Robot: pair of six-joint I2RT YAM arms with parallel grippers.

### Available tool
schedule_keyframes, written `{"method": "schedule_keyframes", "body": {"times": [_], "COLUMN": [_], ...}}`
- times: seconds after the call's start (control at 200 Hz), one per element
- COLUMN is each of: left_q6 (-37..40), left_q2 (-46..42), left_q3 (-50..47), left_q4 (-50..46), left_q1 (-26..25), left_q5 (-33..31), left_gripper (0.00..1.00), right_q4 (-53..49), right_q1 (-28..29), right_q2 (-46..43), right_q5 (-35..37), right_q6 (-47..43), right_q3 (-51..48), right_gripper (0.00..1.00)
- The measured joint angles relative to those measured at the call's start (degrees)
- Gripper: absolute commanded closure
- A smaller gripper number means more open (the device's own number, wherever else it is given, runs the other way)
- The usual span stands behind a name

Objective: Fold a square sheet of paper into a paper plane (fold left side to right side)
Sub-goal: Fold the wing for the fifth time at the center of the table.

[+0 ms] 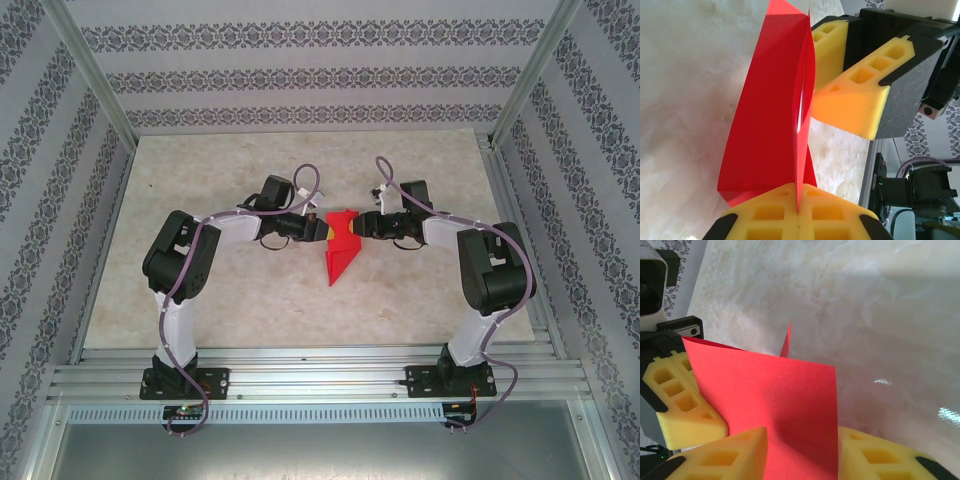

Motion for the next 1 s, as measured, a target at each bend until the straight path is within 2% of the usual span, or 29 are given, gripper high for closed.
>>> {"method": "schedule_keyframes", "body": {"times": [0.13, 0.205, 0.3, 0.46, 0.689, 0.809, 0.999], "left_q6": [0.2, 0.5, 1.03, 3.13, 8.46, 11.06, 12.81], "left_q2": [0.0, 0.0, 0.0, -1.38, -15.08, -21.07, -19.69], "left_q3": [0.0, 0.0, 0.0, 0.0, -0.02, 0.42, 0.74], "left_q4": [-0.52, -0.85, -1.84, -6.12, -14.95, -19.06, -23.45], "left_q1": [0.57, 0.9, 1.38, 2.47, 2.58, -1.53, -12.9], "left_q5": [-0.61, -1.16, -2.16, -6.08, -20.11, -26.91, -35.54], "left_gripper": [0.89, 0.81, 0.78, 0.58, 0.53, 0.52, 0.49], "right_q4": [-0.02, 0.02, 0.17, 0.9, 1.25, -2.25, -8.13], "right_q1": [0.0, 0.0, 0.0, 0.0, 0.04, 0.07, 0.04], "right_q2": [0.0, 0.0, 0.0, 0.0, -0.13, -0.11, 1.75], "right_q5": [0.02, 0.0, 0.04, 0.35, 2.05, 3.04, 4.07], "right_q6": [0.09, 0.46, 1.6, 4.33, 11.56, 14.64, 17.68], "right_q3": [0.0, -0.11, -0.37, -0.7, -0.72, 0.94, 6.84], "right_gripper": [0.83, 0.92, 1.0, 1.0, 1.0, 1.0, 1.0]}}
